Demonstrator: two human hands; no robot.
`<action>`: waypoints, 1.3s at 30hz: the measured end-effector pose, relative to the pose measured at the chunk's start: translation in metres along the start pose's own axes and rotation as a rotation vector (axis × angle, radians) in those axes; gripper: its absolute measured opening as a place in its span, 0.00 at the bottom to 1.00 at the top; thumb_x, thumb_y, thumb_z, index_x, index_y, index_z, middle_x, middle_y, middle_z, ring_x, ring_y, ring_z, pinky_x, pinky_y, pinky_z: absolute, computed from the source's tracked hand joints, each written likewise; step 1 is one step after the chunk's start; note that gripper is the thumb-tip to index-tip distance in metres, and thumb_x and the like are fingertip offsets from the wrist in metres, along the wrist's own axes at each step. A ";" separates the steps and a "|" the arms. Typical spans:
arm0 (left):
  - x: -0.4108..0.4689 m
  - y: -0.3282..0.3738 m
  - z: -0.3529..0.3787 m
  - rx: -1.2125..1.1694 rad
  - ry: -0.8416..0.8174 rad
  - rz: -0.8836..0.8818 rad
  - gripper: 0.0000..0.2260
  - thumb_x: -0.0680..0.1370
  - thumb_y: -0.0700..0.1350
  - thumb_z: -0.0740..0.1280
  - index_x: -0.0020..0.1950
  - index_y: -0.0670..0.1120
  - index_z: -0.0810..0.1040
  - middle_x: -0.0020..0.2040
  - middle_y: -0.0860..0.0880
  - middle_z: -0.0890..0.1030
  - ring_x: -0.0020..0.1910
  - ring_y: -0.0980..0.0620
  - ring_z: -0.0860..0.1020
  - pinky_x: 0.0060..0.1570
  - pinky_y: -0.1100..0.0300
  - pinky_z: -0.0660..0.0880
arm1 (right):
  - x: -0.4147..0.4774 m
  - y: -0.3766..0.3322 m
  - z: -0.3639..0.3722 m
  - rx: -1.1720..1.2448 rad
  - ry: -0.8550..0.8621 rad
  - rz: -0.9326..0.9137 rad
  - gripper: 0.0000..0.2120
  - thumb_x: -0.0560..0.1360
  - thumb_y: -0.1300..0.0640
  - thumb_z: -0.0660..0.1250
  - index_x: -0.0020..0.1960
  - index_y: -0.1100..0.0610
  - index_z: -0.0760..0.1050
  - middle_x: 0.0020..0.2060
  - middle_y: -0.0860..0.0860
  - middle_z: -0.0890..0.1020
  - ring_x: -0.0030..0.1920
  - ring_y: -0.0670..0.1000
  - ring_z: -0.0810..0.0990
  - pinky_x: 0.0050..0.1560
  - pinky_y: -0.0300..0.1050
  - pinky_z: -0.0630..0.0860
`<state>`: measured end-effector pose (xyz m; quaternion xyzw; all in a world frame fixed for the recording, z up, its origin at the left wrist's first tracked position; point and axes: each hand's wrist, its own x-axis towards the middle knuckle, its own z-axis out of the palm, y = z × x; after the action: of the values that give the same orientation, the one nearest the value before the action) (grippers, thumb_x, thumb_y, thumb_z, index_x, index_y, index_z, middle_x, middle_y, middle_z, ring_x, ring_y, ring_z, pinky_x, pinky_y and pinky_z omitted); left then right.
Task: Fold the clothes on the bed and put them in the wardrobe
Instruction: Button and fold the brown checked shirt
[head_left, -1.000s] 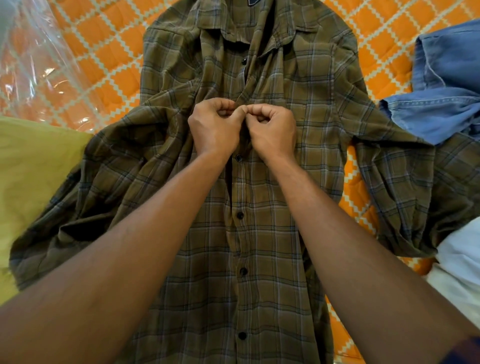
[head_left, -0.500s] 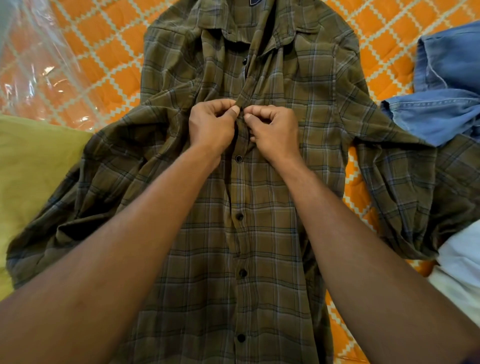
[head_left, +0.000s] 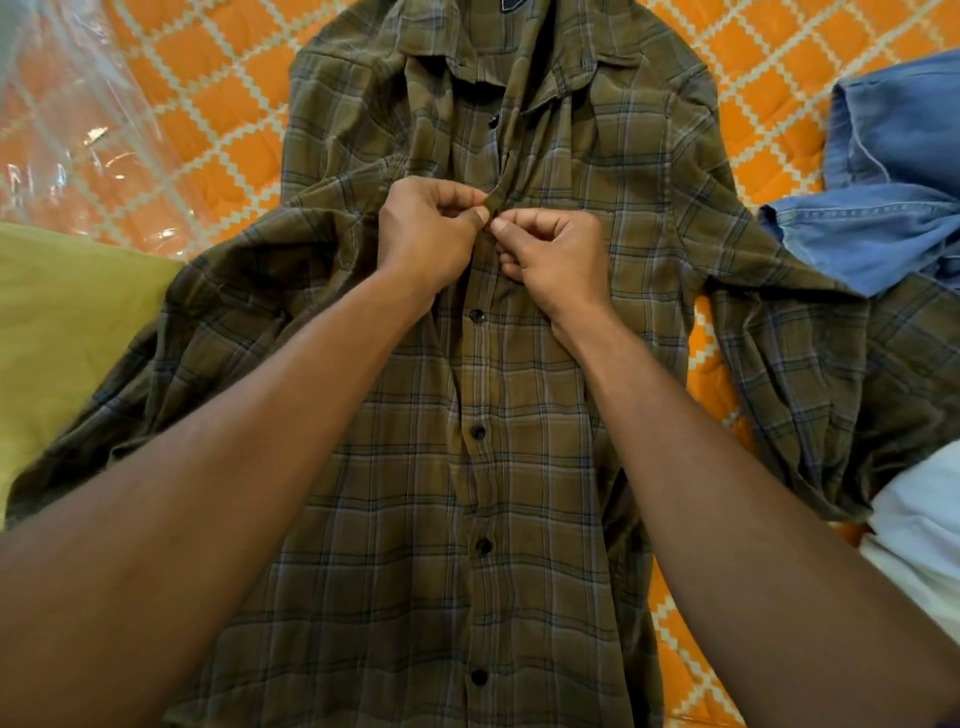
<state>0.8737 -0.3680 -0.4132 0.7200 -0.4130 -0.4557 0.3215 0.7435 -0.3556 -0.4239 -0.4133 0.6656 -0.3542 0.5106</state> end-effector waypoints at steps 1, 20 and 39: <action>0.000 -0.002 0.001 -0.004 0.009 -0.004 0.04 0.77 0.43 0.73 0.49 0.52 0.85 0.44 0.54 0.85 0.46 0.60 0.83 0.53 0.61 0.81 | 0.001 0.001 0.000 -0.018 0.010 -0.013 0.03 0.77 0.61 0.73 0.47 0.61 0.85 0.31 0.49 0.83 0.30 0.41 0.79 0.34 0.36 0.78; 0.003 -0.006 0.000 0.134 0.001 0.043 0.06 0.78 0.42 0.71 0.52 0.50 0.86 0.46 0.55 0.84 0.48 0.59 0.82 0.54 0.60 0.81 | 0.009 0.005 0.016 -0.318 0.185 -0.048 0.09 0.72 0.55 0.74 0.34 0.48 0.81 0.25 0.42 0.81 0.31 0.44 0.83 0.38 0.48 0.83; -0.011 -0.001 0.012 0.028 0.138 -0.022 0.02 0.79 0.45 0.71 0.48 0.51 0.82 0.41 0.56 0.82 0.44 0.60 0.81 0.50 0.60 0.82 | -0.005 0.014 0.014 -0.142 0.184 -0.167 0.05 0.74 0.54 0.76 0.48 0.55 0.87 0.40 0.45 0.87 0.42 0.41 0.85 0.44 0.45 0.84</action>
<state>0.8600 -0.3588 -0.4139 0.7588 -0.3881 -0.4026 0.3340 0.7554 -0.3465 -0.4380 -0.4681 0.6963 -0.3836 0.3858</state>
